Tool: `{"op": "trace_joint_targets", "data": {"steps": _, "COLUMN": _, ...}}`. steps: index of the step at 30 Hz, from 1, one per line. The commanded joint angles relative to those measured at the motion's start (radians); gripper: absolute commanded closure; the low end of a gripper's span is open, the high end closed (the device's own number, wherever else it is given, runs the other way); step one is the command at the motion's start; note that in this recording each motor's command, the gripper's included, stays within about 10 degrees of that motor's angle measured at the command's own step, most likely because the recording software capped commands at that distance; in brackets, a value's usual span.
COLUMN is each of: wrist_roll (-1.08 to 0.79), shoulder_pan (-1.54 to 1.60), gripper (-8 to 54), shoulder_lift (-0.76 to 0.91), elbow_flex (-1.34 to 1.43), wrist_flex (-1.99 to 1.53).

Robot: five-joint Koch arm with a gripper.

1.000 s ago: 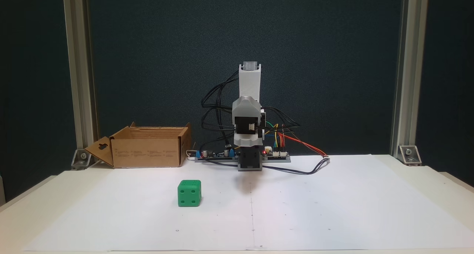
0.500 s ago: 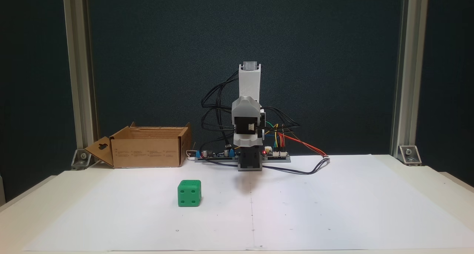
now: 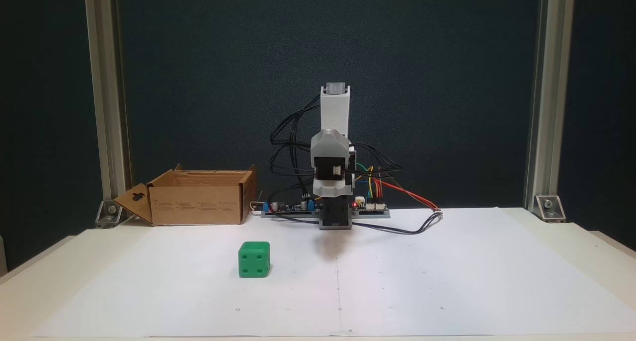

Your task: Grasp a green dice and put it in the bin.

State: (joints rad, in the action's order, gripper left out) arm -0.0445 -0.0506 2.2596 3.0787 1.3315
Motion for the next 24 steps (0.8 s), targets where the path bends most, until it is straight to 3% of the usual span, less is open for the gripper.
{"op": "trace_joint_targets", "data": {"steps": 1, "wrist_roll": 0.009, "shoulder_pan": 0.037, "gripper": 1.0, "shoulder_lift": 0.104, "elbow_flex": 0.041, "wrist_flex": 0.086}}
{"op": "trace_joint_targets", "data": {"steps": 24, "wrist_roll": -0.008, "shoulder_pan": 0.048, "gripper": 1.7, "shoulder_lift": 0.104, "elbow_flex": -0.032, "wrist_flex": 0.025}}
